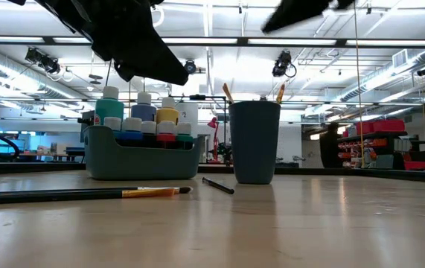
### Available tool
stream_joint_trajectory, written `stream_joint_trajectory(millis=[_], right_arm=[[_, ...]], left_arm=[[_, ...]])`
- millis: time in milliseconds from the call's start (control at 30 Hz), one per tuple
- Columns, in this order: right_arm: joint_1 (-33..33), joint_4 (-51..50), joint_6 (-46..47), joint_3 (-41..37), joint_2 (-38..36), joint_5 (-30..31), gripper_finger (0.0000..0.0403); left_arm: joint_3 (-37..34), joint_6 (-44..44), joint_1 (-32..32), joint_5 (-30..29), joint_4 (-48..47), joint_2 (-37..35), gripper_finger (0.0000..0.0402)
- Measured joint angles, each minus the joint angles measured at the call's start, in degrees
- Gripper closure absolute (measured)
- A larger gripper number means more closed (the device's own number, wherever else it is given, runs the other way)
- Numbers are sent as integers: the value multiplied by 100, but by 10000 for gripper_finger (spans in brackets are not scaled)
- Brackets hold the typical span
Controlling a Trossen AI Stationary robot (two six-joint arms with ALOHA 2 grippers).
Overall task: Pick & Place Paint Supplies
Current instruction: Put the silver paint brush on the left into the cup
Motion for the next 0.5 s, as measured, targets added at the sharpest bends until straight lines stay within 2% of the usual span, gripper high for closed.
stream_joint_trajectory(millis=[67, 167, 267, 400, 500], right_arm=[[27, 525, 472, 2, 0, -326, 295], [44, 1156, 1021, 2, 26, -1269, 291], [130, 1849, 1137, -189, 93, -2093, 292], [320, 3104, 1235, -828, 249, -2545, 293], [480, 3898, 1333, -1302, 399, -2702, 293]], left_arm=[[0, 0, 0, 0, -1, 0, 335], [0, -5, 0, 0, -1, 0, 335], [0, -142, 0, 3, -3, 0, 335], [0, -470, -51, 55, -76, 0, 335], [-4, -730, -129, 542, -165, 0, 335]])
